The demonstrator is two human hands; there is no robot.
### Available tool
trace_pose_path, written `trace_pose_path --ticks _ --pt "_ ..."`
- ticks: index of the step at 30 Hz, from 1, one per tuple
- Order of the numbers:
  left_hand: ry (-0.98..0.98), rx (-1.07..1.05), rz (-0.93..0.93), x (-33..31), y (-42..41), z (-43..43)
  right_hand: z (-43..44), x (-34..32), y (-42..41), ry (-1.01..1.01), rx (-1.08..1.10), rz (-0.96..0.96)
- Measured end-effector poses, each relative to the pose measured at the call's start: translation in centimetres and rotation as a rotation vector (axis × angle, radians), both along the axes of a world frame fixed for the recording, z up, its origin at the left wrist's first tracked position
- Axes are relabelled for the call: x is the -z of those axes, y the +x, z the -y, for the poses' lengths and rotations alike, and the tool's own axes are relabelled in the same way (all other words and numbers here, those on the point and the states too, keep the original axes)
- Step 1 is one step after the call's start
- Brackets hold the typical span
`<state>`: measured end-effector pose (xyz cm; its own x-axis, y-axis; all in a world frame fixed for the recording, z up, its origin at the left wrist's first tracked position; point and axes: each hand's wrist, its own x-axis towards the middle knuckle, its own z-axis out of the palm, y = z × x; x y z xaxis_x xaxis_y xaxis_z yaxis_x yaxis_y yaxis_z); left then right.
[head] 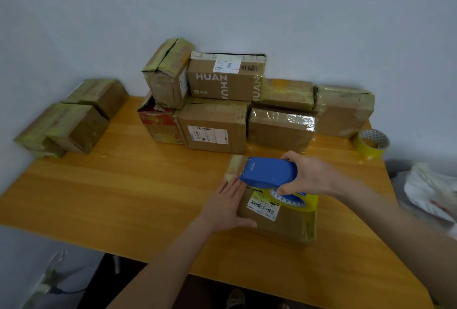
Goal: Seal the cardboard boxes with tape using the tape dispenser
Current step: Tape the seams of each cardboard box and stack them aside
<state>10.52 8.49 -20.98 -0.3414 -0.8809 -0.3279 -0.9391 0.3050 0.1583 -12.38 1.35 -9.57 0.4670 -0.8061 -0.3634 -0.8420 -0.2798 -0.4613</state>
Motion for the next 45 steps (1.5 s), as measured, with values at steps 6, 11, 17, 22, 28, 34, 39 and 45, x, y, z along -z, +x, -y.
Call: trace_pose_path --ticks 6,11,17,22,28,34,39,45 --pt "-0.030 0.005 0.025 0.0 0.0 0.1 -0.2 -0.2 -0.3 -0.031 -0.009 0.014" --pt "-0.056 -0.012 0.001 -0.6 0.1 0.0 -0.3 -0.6 -0.4 -0.041 -0.017 -0.022" --pt "-0.067 0.023 0.053 -0.5 0.1 -0.1 -0.1 -1.3 -3.1 -0.055 0.008 -0.077" --pt "-0.048 0.050 0.132 -0.1 -0.4 -0.1 -0.1 -1.4 -4.8 -0.039 0.029 -0.124" --pt "-0.033 0.062 0.109 -0.7 1.6 0.1 -1.0 -1.0 -3.6 -0.025 0.017 -0.087" --pt "-0.137 -0.166 -0.141 -1.9 -0.7 0.3 -1.0 -0.9 -2.9 -0.064 0.029 -0.043" --pt "-0.191 -0.134 -0.048 0.7 -1.7 -0.2 -1.1 -0.8 -2.9 -0.057 0.007 -0.051" --pt "-0.166 -0.119 -0.032 1.2 -1.3 -0.1 -0.8 -0.5 -3.0 -0.045 -0.017 -0.059"
